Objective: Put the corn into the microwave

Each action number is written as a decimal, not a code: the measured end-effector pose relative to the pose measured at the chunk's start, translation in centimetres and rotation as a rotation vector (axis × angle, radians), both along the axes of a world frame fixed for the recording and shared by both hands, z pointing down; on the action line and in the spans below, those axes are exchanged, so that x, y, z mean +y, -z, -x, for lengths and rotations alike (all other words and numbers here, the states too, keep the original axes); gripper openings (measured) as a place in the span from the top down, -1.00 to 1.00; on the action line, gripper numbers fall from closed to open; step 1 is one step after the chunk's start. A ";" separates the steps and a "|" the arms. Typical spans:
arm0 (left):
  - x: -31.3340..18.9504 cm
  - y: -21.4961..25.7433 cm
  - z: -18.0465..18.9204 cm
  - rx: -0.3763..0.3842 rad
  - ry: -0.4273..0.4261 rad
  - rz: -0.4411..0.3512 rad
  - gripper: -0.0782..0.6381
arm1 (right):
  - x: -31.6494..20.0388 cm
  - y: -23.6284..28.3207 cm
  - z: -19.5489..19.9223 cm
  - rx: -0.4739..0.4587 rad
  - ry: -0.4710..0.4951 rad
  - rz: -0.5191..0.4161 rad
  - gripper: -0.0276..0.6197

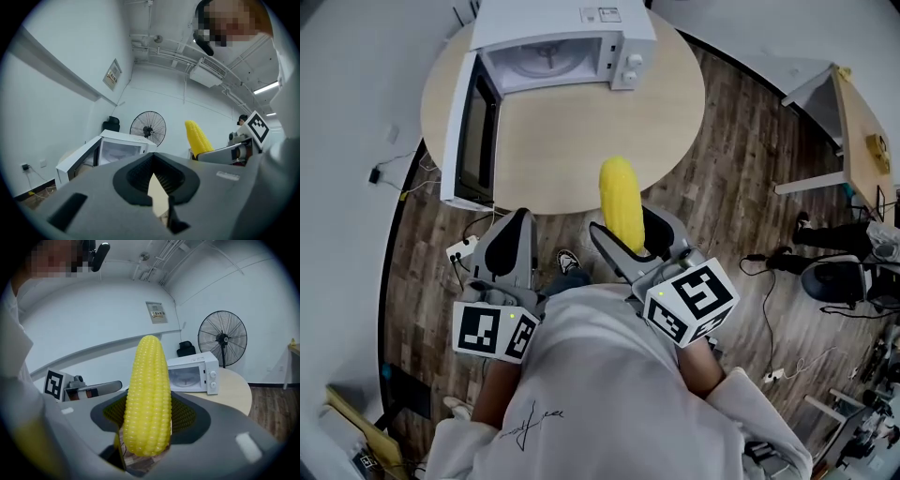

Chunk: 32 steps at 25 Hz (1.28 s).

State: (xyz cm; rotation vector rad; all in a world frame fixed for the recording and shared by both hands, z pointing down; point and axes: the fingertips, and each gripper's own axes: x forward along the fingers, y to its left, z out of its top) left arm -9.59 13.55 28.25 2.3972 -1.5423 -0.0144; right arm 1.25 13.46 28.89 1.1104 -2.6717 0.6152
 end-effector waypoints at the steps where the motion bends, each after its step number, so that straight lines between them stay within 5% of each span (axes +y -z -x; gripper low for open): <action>1: -0.4 0.1 0.3 -0.002 -0.003 -0.006 0.81 | -0.4 0.1 0.5 0.002 0.002 -0.003 0.09; 32: -9.3 -1.5 2.5 0.024 0.023 0.054 0.81 | -12.3 -2.7 3.6 0.030 0.024 0.017 0.09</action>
